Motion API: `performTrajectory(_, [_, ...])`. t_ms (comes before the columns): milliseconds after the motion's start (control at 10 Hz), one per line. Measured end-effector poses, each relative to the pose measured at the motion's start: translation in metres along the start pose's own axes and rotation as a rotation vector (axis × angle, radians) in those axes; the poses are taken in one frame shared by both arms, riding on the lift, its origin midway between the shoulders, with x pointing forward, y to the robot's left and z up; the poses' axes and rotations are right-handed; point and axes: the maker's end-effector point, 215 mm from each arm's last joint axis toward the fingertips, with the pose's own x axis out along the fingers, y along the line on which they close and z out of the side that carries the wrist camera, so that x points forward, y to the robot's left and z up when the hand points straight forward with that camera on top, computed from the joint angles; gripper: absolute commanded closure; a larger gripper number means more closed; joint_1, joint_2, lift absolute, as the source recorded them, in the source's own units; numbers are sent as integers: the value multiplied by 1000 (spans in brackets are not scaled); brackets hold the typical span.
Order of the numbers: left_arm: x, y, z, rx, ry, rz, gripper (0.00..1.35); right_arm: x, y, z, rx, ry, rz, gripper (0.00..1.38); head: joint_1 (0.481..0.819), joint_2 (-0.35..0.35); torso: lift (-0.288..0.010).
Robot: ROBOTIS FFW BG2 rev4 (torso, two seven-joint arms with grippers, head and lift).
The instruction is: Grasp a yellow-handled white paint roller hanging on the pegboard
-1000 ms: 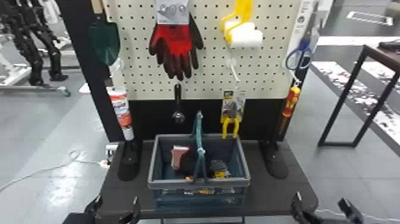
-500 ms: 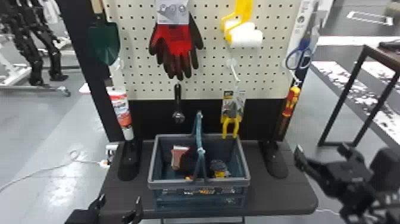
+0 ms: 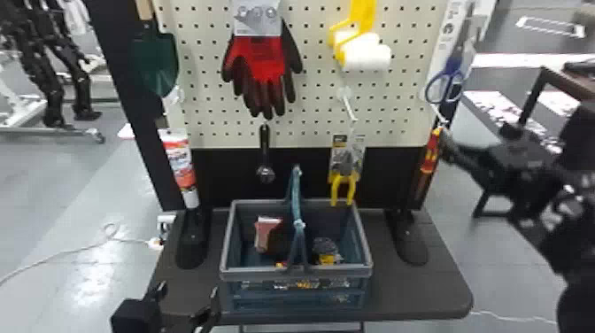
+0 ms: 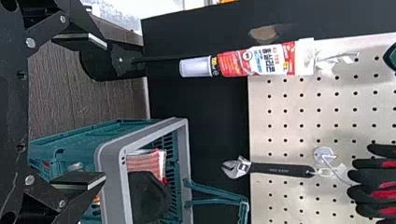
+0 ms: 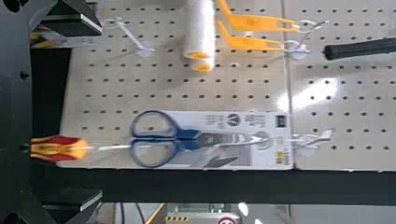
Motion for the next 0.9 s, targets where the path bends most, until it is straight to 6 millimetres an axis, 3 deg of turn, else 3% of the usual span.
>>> performTrajectory(100, [3,-3,0,6,6,-9,298,14,3,26,-2,-29,13,82,549,0,-100])
performTrajectory(300, [7,-8,0,20,15,-26,292,46,29,64,10,-78,92,82,549,0,-100])
performTrajectory(600, [13,-14,2,31,18,-51,292,90,76,89,28,-90,232,82,549,0,-100])
performTrajectory(900, [14,-14,3,21,11,-48,292,119,106,116,5,-97,348,82,549,0,-100])
